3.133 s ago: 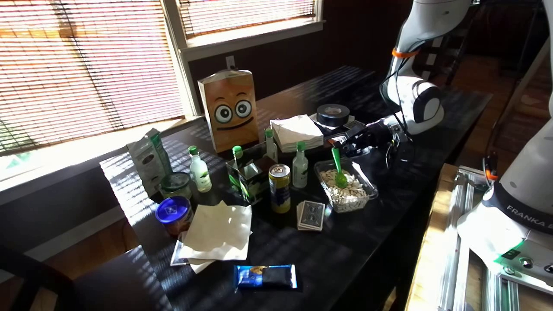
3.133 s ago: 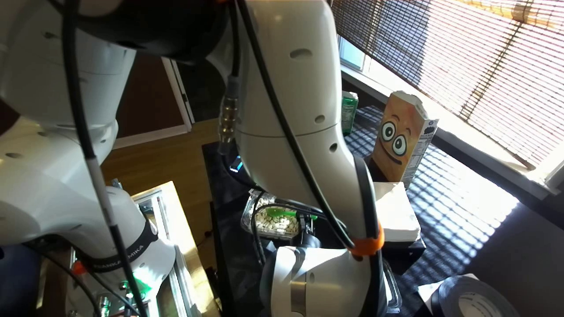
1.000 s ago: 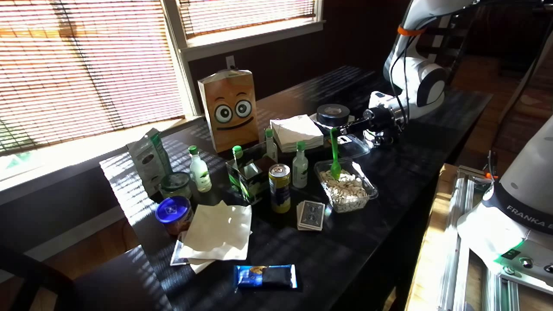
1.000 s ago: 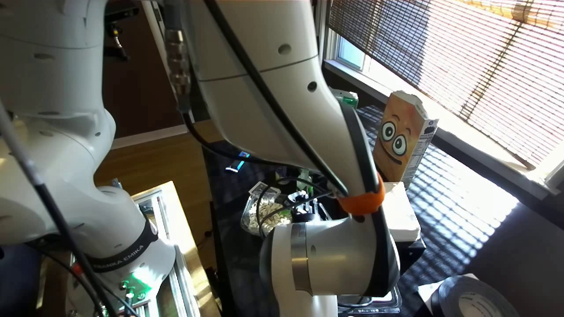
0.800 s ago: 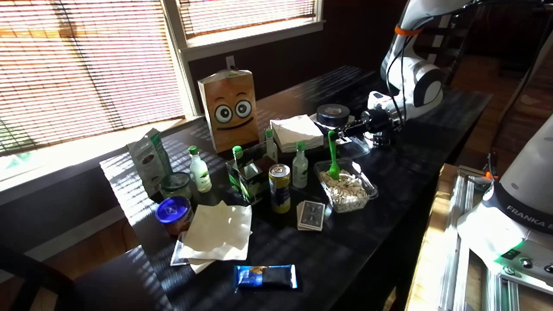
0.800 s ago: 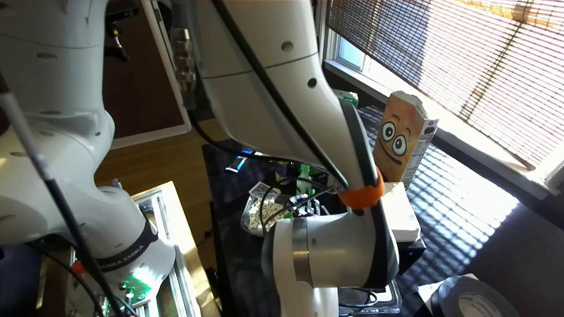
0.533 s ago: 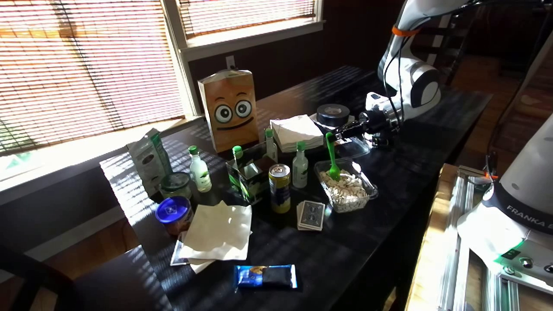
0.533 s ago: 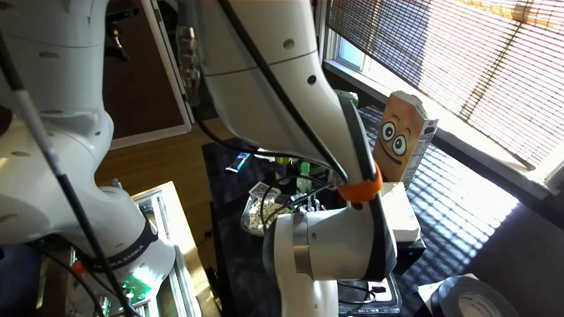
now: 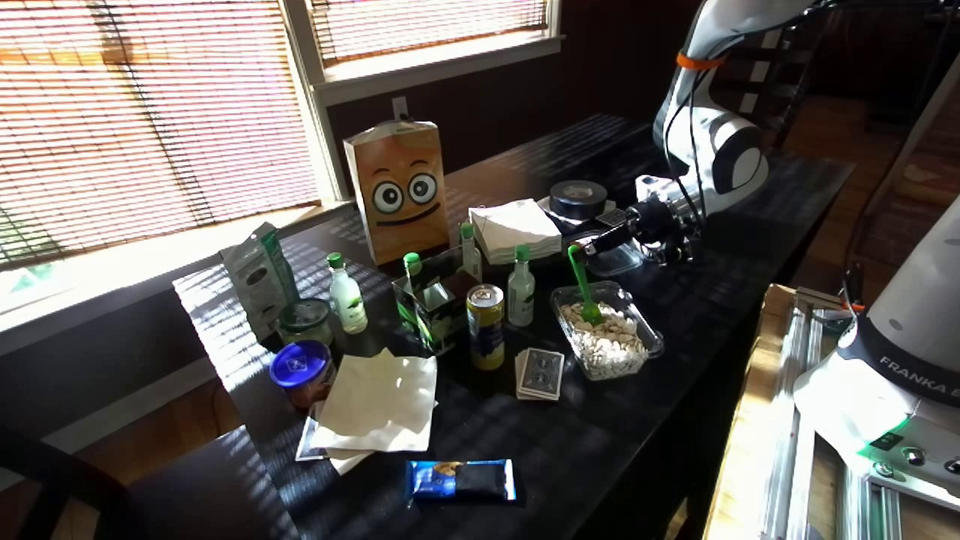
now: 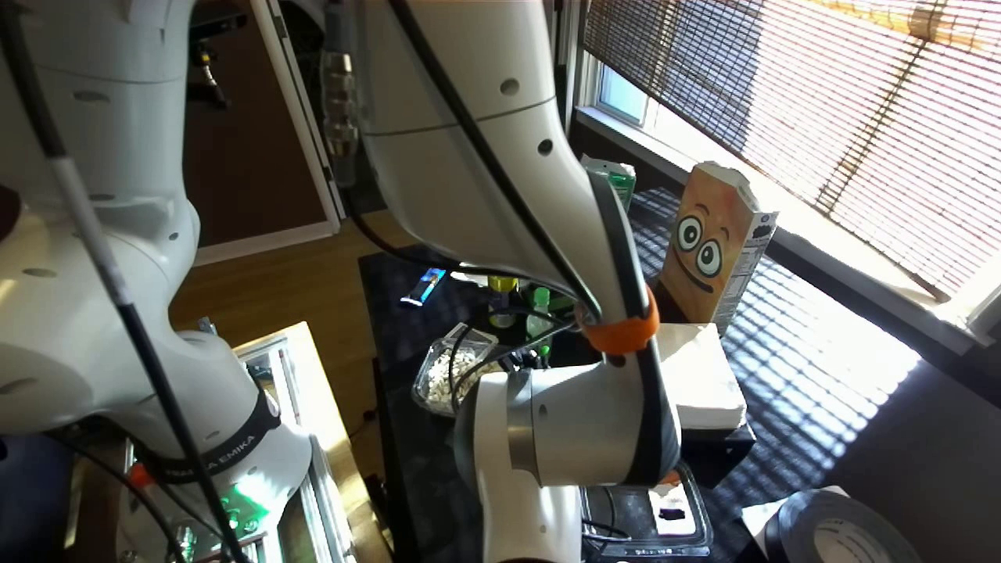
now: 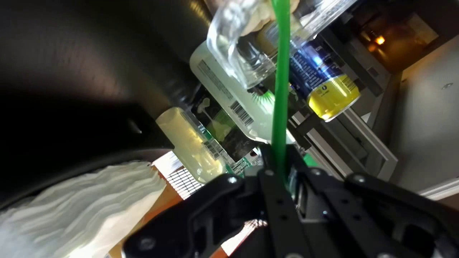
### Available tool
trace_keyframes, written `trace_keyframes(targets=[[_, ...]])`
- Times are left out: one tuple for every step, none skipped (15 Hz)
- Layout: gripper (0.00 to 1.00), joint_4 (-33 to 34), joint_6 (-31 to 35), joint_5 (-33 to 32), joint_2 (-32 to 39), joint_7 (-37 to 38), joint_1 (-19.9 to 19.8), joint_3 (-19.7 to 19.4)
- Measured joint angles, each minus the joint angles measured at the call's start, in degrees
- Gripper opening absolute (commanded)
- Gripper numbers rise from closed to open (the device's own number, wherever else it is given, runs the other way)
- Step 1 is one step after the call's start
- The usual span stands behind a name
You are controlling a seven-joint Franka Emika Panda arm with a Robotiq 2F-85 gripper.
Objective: Scoop up some seeds out of the lunch box and put them on the lid
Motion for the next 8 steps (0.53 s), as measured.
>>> trace_keyframes(targets=[[0.03, -0.3, 0.6, 0.3, 0.0, 1.3, 0.1, 0.1], [0.03, -0.6, 1.2, 0.8, 0.0, 2.6, 0.2, 0.2], [0.03, -0.9, 2.0, 1.2, 0.0, 4.2, 0.5, 0.3], [0.03, -1.2, 3.0, 1.5, 0.1, 5.7, 0.7, 0.4], [0.03, -1.5, 4.0, 1.9, 0.1, 7.1, 0.9, 0.5], [0.03, -1.7, 4.8, 2.0, 0.1, 8.8, 1.2, 0.6], [0.03, -1.8, 5.7, 2.2, 0.1, 10.7, 1.4, 0.7], [0.03, -1.8, 6.5, 2.3, 0.1, 12.5, 1.6, 0.8]])
